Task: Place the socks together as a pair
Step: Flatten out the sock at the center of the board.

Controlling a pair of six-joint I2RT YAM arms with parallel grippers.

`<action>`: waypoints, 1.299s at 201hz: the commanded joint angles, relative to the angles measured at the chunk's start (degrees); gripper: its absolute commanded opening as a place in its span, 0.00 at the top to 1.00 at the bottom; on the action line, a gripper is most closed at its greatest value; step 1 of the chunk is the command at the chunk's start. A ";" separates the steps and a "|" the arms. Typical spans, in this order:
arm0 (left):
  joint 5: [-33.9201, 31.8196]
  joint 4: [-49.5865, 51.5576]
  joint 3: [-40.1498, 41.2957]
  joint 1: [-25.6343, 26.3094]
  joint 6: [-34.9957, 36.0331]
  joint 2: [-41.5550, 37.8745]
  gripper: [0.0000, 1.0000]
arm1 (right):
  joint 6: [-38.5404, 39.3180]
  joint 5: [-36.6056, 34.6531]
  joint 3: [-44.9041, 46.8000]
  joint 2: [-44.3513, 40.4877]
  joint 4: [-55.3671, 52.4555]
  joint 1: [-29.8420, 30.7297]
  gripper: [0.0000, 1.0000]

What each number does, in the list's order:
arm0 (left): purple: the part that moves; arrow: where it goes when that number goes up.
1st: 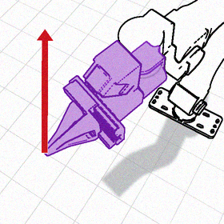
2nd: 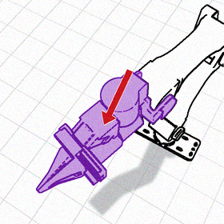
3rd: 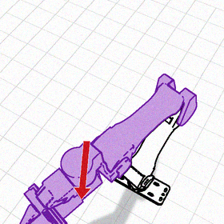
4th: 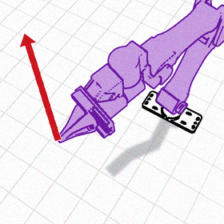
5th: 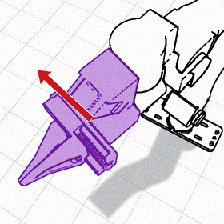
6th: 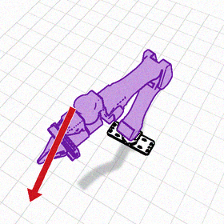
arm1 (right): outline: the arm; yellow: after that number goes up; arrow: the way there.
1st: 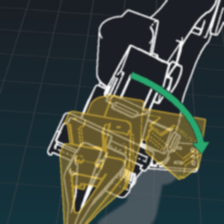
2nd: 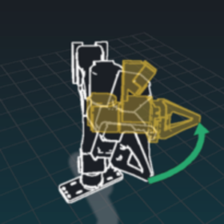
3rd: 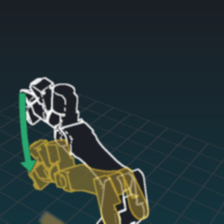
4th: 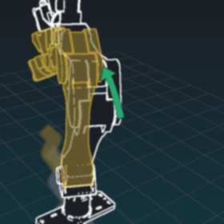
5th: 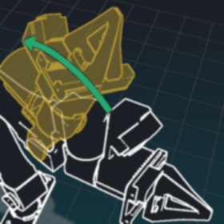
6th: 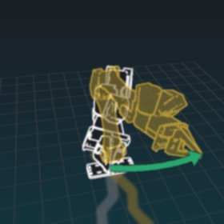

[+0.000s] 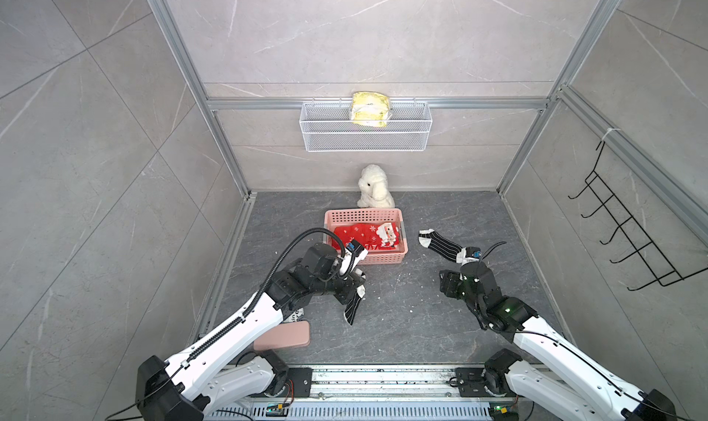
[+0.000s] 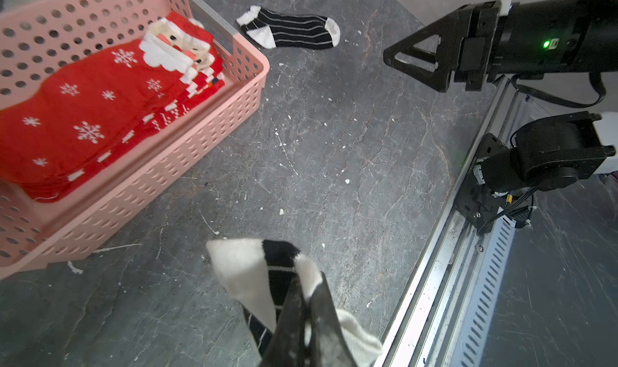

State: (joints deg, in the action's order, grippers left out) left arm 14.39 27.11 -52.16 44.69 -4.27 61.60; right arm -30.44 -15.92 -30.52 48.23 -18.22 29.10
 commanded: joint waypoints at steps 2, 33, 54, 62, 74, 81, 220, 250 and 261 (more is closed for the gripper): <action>-3.79 -6.28 -0.23 4.80 -3.20 6.26 1.00 | -0.90 -1.29 0.42 -1.40 -1.12 -0.03 0.33; -7.29 -21.00 -0.10 10.78 -10.32 19.50 0.05 | -1.43 -3.91 0.31 -2.96 -2.81 -0.01 0.33; -4.41 -32.87 -0.08 11.32 -15.77 25.93 0.00 | -1.60 -5.79 0.93 -5.98 -3.73 0.03 0.33; -3.53 -36.02 -0.44 11.31 -17.20 27.02 0.00 | -1.68 -6.44 1.24 -7.33 -3.93 -0.03 0.33; -3.03 -38.39 -1.37 11.34 -18.87 27.52 0.00 | -1.63 -6.92 1.78 -8.80 -3.93 -0.05 0.33; -2.95 -38.95 -1.78 11.44 -19.29 27.20 0.00 | -1.62 -7.08 1.88 -9.23 -4.00 -0.04 0.33; -29.76 -23.94 24.74 11.46 -31.90 -15.72 0.00 | -6.47 -5.96 -15.40 15.69 -4.76 -0.27 0.44; -27.90 -24.35 27.72 11.44 -32.63 -20.92 0.00 | -9.64 -4.95 -27.40 30.43 -7.11 -1.23 0.61; -27.79 -23.04 28.04 11.46 -32.67 -21.58 0.00 | -10.00 -3.44 -30.28 34.87 -5.78 -2.16 0.62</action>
State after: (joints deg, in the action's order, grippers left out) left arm -12.51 2.61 -25.08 56.16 -35.20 42.72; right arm -36.86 -21.37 -51.57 71.59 -22.00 28.64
